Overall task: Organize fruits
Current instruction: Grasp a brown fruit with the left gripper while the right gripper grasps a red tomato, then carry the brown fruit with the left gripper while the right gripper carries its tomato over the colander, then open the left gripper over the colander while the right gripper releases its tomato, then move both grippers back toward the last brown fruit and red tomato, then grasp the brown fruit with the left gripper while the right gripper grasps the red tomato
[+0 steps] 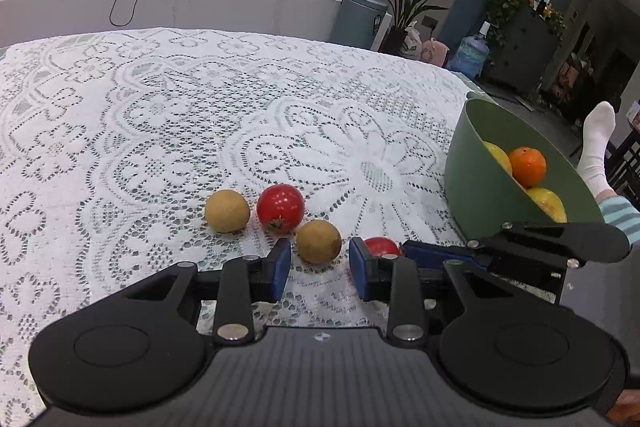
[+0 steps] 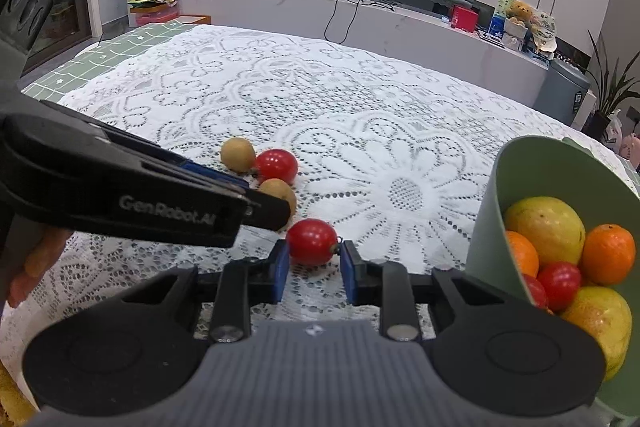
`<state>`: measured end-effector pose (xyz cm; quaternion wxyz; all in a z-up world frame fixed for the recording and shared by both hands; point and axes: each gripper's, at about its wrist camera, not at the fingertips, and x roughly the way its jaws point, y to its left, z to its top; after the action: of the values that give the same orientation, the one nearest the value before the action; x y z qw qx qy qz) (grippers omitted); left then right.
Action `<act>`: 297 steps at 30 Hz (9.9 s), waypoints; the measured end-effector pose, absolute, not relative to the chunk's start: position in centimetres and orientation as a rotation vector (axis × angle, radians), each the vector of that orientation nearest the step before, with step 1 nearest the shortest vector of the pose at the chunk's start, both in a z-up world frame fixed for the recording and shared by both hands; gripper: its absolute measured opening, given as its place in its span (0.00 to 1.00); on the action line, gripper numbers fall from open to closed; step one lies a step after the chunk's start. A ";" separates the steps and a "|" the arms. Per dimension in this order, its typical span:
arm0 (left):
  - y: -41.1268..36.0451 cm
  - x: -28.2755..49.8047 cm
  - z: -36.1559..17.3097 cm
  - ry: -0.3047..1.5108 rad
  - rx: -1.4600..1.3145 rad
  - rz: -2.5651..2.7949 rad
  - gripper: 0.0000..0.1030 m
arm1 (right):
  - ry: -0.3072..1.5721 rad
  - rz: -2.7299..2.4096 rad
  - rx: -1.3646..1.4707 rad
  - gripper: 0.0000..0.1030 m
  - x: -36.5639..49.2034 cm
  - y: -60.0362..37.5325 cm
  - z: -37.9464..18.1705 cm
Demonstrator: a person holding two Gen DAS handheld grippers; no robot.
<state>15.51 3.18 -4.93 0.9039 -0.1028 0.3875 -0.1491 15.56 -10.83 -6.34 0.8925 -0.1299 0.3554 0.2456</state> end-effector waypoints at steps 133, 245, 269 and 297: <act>-12.7 20.3 0.8 0.930 0.118 -0.458 0.28 | 0.873 0.502 -0.341 0.23 25.1 -25.8 0.4; 7.4 17.4 -4.5 0.824 -0.085 -0.238 0.47 | 0.697 0.649 -0.300 0.34 19.5 -7.0 -6.2; 8.5 18.5 -5.1 0.797 -0.223 -0.252 0.47 | 0.706 0.629 -0.307 0.25 21.5 -6.4 -6.9; 5.3 17.3 -5.1 0.794 -0.020 -0.188 0.29 | 0.716 0.569 -0.287 0.25 20.9 -8.1 -6.6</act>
<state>17.26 5.26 -5.07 0.9179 -0.0098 0.3860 -0.0914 20.87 -8.07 -6.55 0.8873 -0.1379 0.3445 0.2738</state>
